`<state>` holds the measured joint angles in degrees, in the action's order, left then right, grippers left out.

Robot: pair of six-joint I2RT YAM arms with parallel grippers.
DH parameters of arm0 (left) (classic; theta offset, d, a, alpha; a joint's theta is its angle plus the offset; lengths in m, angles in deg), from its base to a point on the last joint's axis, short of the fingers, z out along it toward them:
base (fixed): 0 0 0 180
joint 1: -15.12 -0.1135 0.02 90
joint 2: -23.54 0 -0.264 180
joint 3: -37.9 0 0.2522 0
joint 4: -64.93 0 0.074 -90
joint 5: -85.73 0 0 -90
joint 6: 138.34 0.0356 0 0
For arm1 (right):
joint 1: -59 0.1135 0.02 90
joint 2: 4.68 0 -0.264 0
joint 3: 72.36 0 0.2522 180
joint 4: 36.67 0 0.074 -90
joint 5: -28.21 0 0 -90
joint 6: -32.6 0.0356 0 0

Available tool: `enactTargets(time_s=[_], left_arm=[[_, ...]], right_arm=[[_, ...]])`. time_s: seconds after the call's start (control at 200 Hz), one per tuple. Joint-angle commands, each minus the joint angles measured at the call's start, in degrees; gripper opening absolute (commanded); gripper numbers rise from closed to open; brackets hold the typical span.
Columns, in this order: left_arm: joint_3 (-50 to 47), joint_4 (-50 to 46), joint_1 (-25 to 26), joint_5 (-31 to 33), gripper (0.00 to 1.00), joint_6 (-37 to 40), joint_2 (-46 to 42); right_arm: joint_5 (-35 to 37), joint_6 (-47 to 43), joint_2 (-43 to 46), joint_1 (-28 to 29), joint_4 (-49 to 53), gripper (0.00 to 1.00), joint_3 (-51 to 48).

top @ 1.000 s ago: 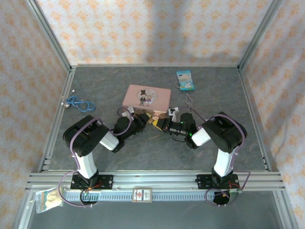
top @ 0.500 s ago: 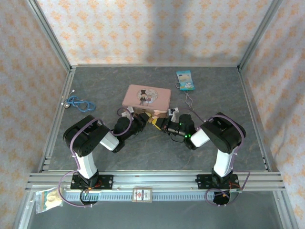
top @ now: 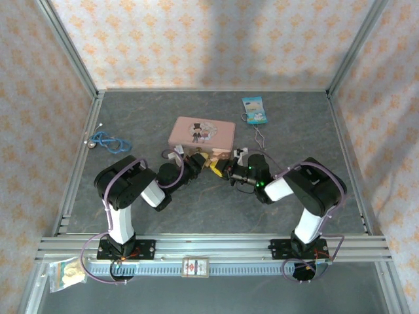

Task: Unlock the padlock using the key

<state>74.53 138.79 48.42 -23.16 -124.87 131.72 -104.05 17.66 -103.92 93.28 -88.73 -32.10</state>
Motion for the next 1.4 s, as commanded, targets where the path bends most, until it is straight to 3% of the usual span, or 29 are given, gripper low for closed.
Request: enactTargets(time_s=[0.0, 0.28, 0.41, 0.631, 0.851, 1.021, 1.236, 1.391], left_arm=[[-1.1, 17.7, 2.9, -8.9, 0.00, 3.3, 0.8], [-1.8, 17.1, 2.8, -5.6, 0.00, 2.2, 0.8], [-1.1, 10.0, 2.8, -2.6, 0.00, -0.4, -0.2], [-0.1, -6.4, 2.8, 1.4, 0.00, 0.3, -7.3], [1.9, -17.7, 2.8, 3.6, 0.00, 2.3, -11.3], [3.3, -19.3, 2.8, 3.5, 0.00, 2.7, -10.9], [5.1, -22.3, 2.8, 2.7, 0.00, 3.6, -10.6], [6.3, -24.9, 2.7, 2.1, 0.00, 4.4, -11.0]], right_arm=[[0.0, 5.3, 4.6, -1.6, 0.2, 0.00, 3.1], [2.4, -1.1, 8.1, -2.4, 10.9, 0.00, 5.2], [7.2, -10.7, 11.1, -2.4, 18.2, 0.23, 5.1], [12.9, -24.1, 16.3, -2.3, 28.1, 0.46, 4.0], [16.9, -42.8, 20.3, 0.5, 45.7, 0.44, 8.5], [21.4, -57.2, 22.6, 3.2, 60.1, 0.40, 13.9], [24.7, -66.6, 19.2, 6.6, 72.0, 0.35, 19.5], [27.1, -69.7, 15.4, 10.2, 74.8, 0.36, 22.1]])
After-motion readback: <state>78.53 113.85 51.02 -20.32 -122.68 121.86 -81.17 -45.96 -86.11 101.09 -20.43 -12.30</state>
